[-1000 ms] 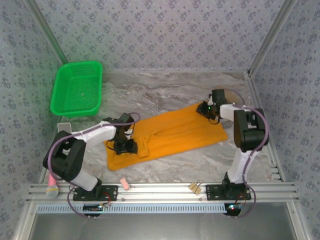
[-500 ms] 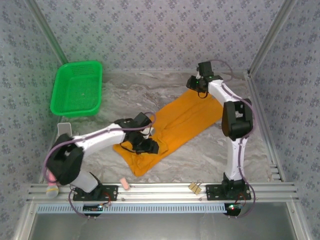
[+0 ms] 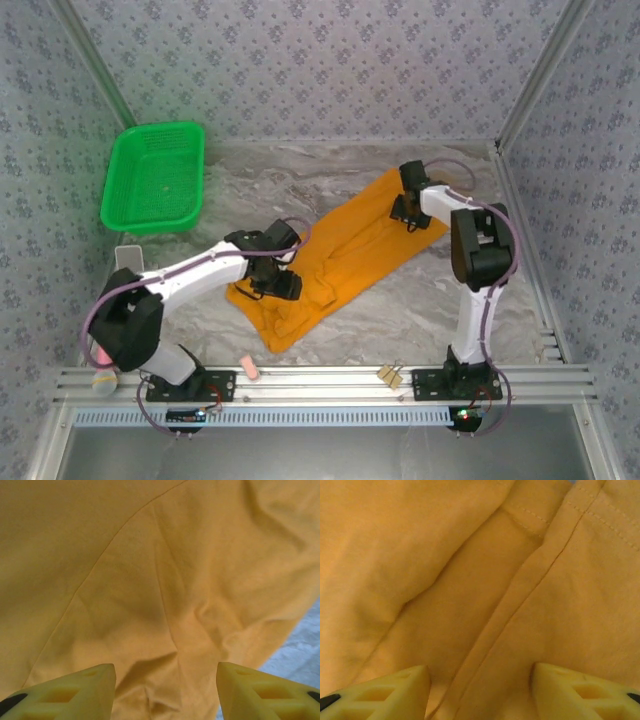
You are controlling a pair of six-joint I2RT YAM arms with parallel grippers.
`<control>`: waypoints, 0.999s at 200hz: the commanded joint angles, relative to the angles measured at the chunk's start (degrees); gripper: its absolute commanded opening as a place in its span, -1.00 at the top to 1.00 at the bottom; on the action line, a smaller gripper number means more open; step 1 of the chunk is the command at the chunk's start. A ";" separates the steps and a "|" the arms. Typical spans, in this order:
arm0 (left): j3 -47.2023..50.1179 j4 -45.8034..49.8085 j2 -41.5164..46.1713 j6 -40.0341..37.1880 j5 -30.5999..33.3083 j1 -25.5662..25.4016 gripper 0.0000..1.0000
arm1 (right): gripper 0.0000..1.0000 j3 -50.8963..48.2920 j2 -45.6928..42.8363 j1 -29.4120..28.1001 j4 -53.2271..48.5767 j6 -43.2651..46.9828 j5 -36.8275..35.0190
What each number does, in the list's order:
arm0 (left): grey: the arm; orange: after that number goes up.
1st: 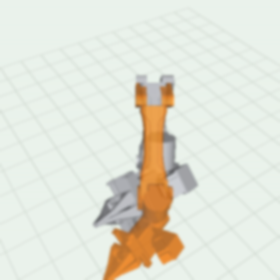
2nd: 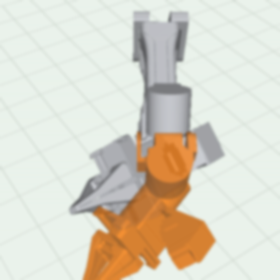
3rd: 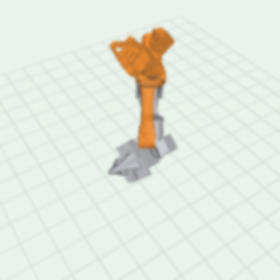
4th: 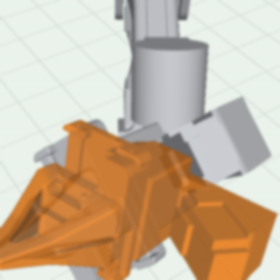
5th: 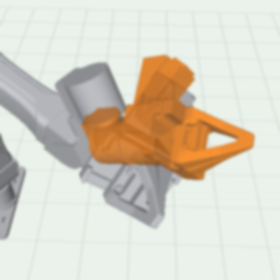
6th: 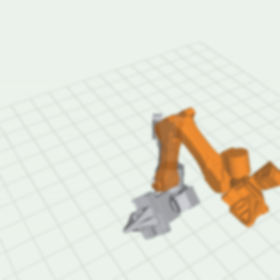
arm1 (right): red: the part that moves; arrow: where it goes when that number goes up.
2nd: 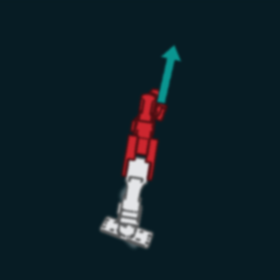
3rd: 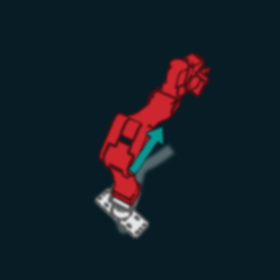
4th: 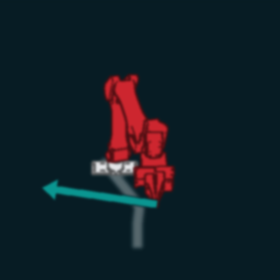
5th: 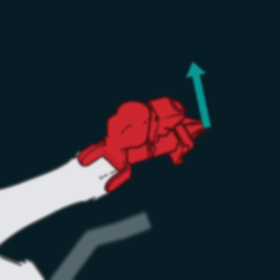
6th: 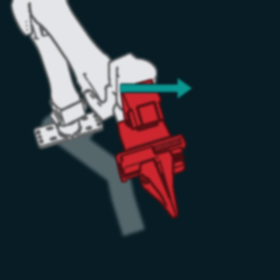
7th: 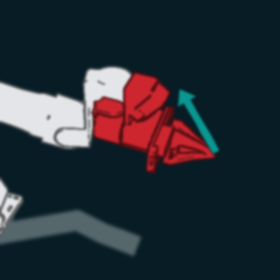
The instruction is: Fold the inside-out t-shirt
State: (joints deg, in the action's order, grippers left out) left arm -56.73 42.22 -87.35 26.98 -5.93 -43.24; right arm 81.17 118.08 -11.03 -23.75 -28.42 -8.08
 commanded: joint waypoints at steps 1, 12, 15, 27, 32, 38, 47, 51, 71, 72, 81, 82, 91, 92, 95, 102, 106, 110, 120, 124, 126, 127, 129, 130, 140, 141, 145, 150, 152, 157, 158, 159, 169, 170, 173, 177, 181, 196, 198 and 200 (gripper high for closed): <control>0.26 -5.44 -3.70 -0.76 -0.77 -1.31 -0.08 | -0.12 7.22 5.85 -2.50 2.18 1.02 7.92; 0.40 -7.03 -5.42 0.36 -2.90 -2.71 -0.07 | -0.11 10.05 8.41 -3.25 3.00 1.76 10.75; 0.46 -7.51 -5.79 0.85 -3.81 -3.25 -0.07 | -0.11 10.90 9.19 -3.50 3.38 2.05 11.57; 1.11 -11.54 -7.48 3.16 -11.13 -4.83 -0.07 | -0.09 15.45 12.72 -4.47 3.65 2.53 13.70; 1.40 -13.63 -8.44 4.67 -15.28 -5.29 -0.07 | -0.09 17.90 14.24 -4.93 3.17 2.14 14.34; 1.22 -15.53 -9.75 7.05 -18.16 -6.17 -0.06 | -0.09 20.65 16.12 -5.54 2.86 1.75 15.56; 0.93 -18.84 -11.17 10.27 -19.48 -7.79 -0.06 | -0.09 24.51 18.38 -6.66 3.01 1.38 17.16; 0.82 -20.39 -11.88 11.15 -20.07 -8.54 -0.06 | -0.09 26.32 19.66 -7.10 3.04 1.28 17.76; -1.53 -26.07 -16.03 15.68 -24.62 -10.98 -0.06 | -0.11 35.87 24.44 -9.57 0.84 2.61 18.74; -1.71 -26.32 -16.24 15.92 -24.94 -11.07 -0.06 | -0.11 36.50 24.77 -9.73 0.65 2.86 18.77; -3.35 -28.21 -17.96 17.25 -27.42 -11.94 -0.05 | -0.11 44.01 27.93 -10.66 -5.65 4.83 18.64; -3.59 -28.36 -18.13 17.33 -27.62 -12.04 -0.05 | -0.11 44.79 28.23 -10.80 -6.24 5.16 18.63; -5.55 -28.85 -19.02 17.34 -28.34 -13.14 -0.06 | -0.11 49.48 30.17 -11.54 -9.45 6.80 18.04; -5.87 -28.72 -19.05 17.24 -28.30 -13.29 -0.06 | -0.11 49.72 30.27 -11.60 -9.64 6.94 17.85; -6.72 -28.26 -19.20 16.82 -28.03 -13.68 -0.06 | -0.12 50.23 30.30 -11.73 -9.92 7.31 17.46; -8.87 -26.15 -19.14 15.39 -26.54 -14.41 -0.06 | -0.12 50.34 29.73 -12.07 -10.16 8.28 16.59; -10.01 -24.81 -18.97 14.52 -25.36 -14.83 -0.07 | -0.12 50.09 29.05 -12.08 -10.33 8.88 16.13; -11.12 -23.56 -18.66 13.17 -24.22 -15.14 -0.07 | -0.13 49.73 28.28 -12.04 -10.39 9.33 15.81; -13.62 -20.01 -17.49 9.93 -22.09 -15.45 -0.08 | -0.14 48.21 25.76 -11.66 -10.38 10.15 15.47; -14.37 -18.95 -16.88 8.77 -21.33 -15.47 -0.09 | -0.14 47.08 24.50 -11.41 -10.28 10.35 15.68; -14.72 -18.40 -16.53 8.15 -20.94 -15.47 -0.08 | -0.14 46.54 23.82 -11.26 -10.18 10.44 15.95; -14.90 -18.09 -16.45 7.85 -20.73 -15.47 -0.08 | -0.14 46.28 23.49 -11.19 -10.09 10.47 16.06; -15.23 -17.53 -16.03 7.32 -20.31 -15.47 -0.09 | -0.13 45.70 22.80 -11.07 -9.91 10.60 16.36; -15.37 -17.39 -15.80 7.05 -19.93 -15.47 -0.08 | -0.13 45.38 22.41 -10.97 -9.78 10.63 16.48; -16.59 -15.49 -13.46 4.24 -17.10 -15.45 -0.10 | -0.14 41.67 18.49 -10.11 -8.49 10.82 17.92; -16.63 -15.41 -13.20 3.92 -16.92 -15.46 -0.10 | -0.14 41.47 17.97 -10.04 -8.32 10.75 18.18; -16.71 -15.04 -12.02 2.74 -15.32 -15.47 -0.10 | -0.14 39.84 16.16 -9.62 -7.51 10.38 19.01; -16.70 -14.97 -10.24 1.51 -13.13 -15.47 -0.10 | -0.13 36.81 13.84 -9.00 -6.15 9.53 20.23; -16.49 -15.08 -9.45 0.97 -12.02 -15.47 -0.10 | -0.13 36.13 12.83 -8.77 -5.50 9.27 20.83; -15.71 -15.97 -7.31 -0.38 -9.46 -15.47 -0.10 | -0.13 32.90 10.32 -8.34 -3.72 8.83 22.11; -15.48 -16.09 -6.82 -0.76 -8.97 -15.47 -0.11 | -0.13 32.29 9.71 -8.28 -3.39 8.78 22.39; -15.23 -16.23 -6.36 -1.13 -8.55 -15.47 -0.10 | -0.13 31.68 9.18 -8.08 -3.01 8.76 22.53; -12.30 -19.88 -1.51 -6.28 -5.99 -15.47 -0.12 | -0.12 25.40 3.71 -7.27 0.99 8.84 23.75; -11.93 -20.19 -0.98 -6.57 -5.74 -15.47 -0.13 | -0.12 24.72 3.11 -7.22 1.38 8.92 23.69; -10.74 -21.23 0.42 -8.42 -5.06 -15.47 -0.14 | -0.12 23.06 1.32 -7.13 2.58 9.30 23.76; -9.26 -22.43 2.41 -11.23 -4.28 -15.47 -0.17 | -0.12 20.18 -1.00 -7.00 4.32 9.96 23.65; -7.90 -22.91 4.18 -13.48 -3.10 -15.41 -0.22 | -0.12 17.54 -3.11 -6.76 6.10 10.86 23.88; -4.12 -24.30 9.82 -21.02 0.24 -14.48 -0.46 | -0.12 7.42 -12.04 -6.29 13.37 16.53 24.09; -3.68 -24.40 10.42 -21.82 0.45 -14.21 -0.50 | -0.12 6.06 -13.50 -6.22 14.34 17.50 23.90; -3.22 -24.45 10.97 -22.62 0.50 -13.90 -0.53 | -0.12 4.76 -14.73 -6.21 15.00 18.51 23.77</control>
State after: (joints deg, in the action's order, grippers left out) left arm -64.86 20.10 -83.48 19.94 -13.13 -58.50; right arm 97.12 116.99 -17.30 -21.02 -18.24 13.37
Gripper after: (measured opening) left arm 0.680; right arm 0.562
